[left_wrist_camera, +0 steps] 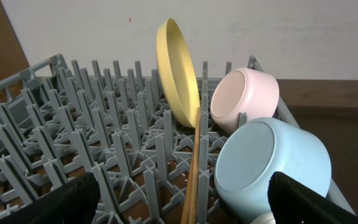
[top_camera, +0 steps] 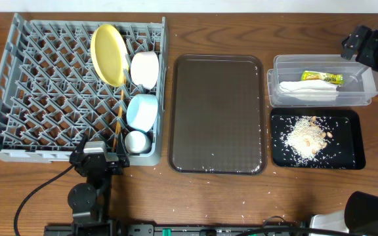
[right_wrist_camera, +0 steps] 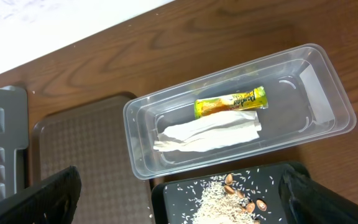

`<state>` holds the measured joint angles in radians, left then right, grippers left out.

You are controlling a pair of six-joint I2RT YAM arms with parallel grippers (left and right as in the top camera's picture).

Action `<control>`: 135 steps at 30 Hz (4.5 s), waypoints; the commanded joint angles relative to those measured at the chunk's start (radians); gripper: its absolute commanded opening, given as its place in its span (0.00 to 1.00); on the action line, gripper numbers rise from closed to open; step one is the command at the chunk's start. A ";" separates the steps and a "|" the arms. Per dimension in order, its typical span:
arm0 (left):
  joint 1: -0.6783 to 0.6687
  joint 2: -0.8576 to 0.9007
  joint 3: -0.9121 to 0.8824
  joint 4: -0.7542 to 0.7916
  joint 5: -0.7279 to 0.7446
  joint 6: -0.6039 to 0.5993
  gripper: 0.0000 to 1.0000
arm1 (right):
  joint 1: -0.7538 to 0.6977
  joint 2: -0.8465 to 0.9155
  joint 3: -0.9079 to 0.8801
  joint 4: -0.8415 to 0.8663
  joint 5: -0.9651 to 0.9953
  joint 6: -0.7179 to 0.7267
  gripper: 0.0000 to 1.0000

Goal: Sort waste into correct bins and load items into the dishwasher

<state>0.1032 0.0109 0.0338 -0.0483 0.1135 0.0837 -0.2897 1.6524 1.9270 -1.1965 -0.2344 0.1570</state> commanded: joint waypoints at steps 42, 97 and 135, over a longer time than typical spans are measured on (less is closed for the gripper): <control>0.004 -0.006 -0.030 -0.013 -0.001 0.013 0.87 | 0.343 -0.781 -1.117 0.956 0.142 -0.259 0.99; 0.004 -0.006 -0.030 -0.013 -0.001 0.013 0.87 | 0.447 -1.648 -1.921 1.126 0.178 -0.180 0.99; 0.004 -0.006 -0.030 -0.013 -0.001 0.013 0.87 | 0.447 -1.648 -1.921 1.126 0.178 -0.180 0.99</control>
<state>0.1032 0.0109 0.0319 -0.0452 0.1055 0.0841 0.1455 0.0143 0.0067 -0.0662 -0.0525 -0.0357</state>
